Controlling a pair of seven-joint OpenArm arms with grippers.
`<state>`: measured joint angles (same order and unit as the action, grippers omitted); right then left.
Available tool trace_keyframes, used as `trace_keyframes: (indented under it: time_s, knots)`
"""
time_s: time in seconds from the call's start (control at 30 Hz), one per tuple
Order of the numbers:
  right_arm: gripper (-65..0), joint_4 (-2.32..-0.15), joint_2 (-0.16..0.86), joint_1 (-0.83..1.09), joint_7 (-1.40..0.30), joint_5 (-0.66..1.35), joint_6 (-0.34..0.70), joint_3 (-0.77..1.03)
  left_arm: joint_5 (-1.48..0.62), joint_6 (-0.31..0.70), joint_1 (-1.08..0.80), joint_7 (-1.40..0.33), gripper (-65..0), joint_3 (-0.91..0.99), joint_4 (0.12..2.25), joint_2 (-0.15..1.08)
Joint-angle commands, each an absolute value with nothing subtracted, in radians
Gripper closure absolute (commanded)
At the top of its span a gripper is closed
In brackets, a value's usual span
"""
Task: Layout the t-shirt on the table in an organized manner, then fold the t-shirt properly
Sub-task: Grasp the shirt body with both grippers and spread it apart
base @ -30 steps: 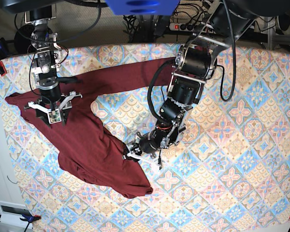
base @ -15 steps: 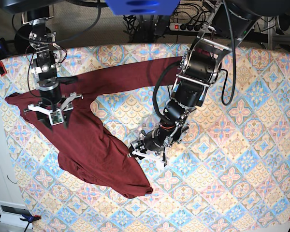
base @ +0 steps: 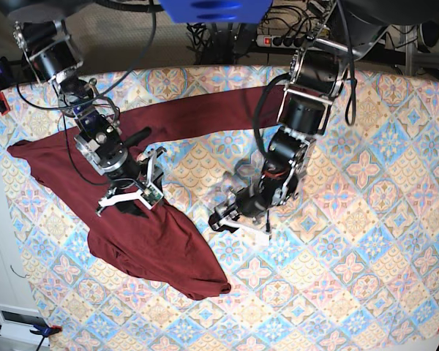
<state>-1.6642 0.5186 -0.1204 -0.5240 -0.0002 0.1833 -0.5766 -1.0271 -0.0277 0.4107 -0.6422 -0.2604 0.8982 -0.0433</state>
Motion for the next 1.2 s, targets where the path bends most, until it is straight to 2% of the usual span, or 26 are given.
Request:
trace_keyframes:
  time_s: [0.0, 0.1, 0.27, 0.7, 0.73, 0.8, 0.9, 0.93, 1.17]
  knots:
    - [-25.6, -1.641, 0.530, -0.148, -0.509, -0.004, 0.174, -0.578, -1.043, -0.010, 0.432, -0.641, -24.1, -0.263, 0.931, -0.047]
    - [-25.6, -1.534, 0.518, -0.159, -0.506, -0.004, 0.176, -0.593, -1.043, -0.010, 0.426, -0.641, -24.1, -0.263, 0.934, -0.036]
    - [-25.6, -1.402, 0.427, -0.231, -0.446, -0.004, 0.176, -0.595, -1.043, -0.010, 0.427, -0.641, -24.1, -0.263, 0.934, -0.030]
    - [-24.7, -1.213, 0.418, -0.243, -0.386, -0.004, 0.176, -0.595, -1.038, -0.010, 0.429, -0.638, -24.1, -0.263, 0.932, -0.033]
    - [-23.3, -1.214, 0.418, -0.243, -0.387, -0.004, 0.177, -0.596, -1.038, -0.010, 0.429, -0.638, -24.1, -0.263, 0.932, -0.031]
    - [-16.6, -1.227, 0.420, -0.239, -0.387, -0.004, 0.193, -0.610, -1.036, -0.010, 0.429, -0.638, -24.1, -0.263, 0.932, -0.030]
    - [-1.8, -1.293, 0.420, -0.237, -0.387, -0.004, 0.286, -0.619, -1.035, -0.010, 0.429, -0.636, -24.1, -0.265, 0.932, -0.030]
    - [0.0, -1.330, 0.420, -0.236, -0.387, -0.004, 0.318, -0.621, -1.035, -0.010, 0.429, -0.634, -24.1, -0.265, 0.932, -0.030]
    - [-0.8, -1.618, 0.444, -0.041, -0.390, -0.004, 0.351, -0.611, -1.032, -0.010, 0.430, -0.634, -24.1, -0.272, 0.931, -0.036]
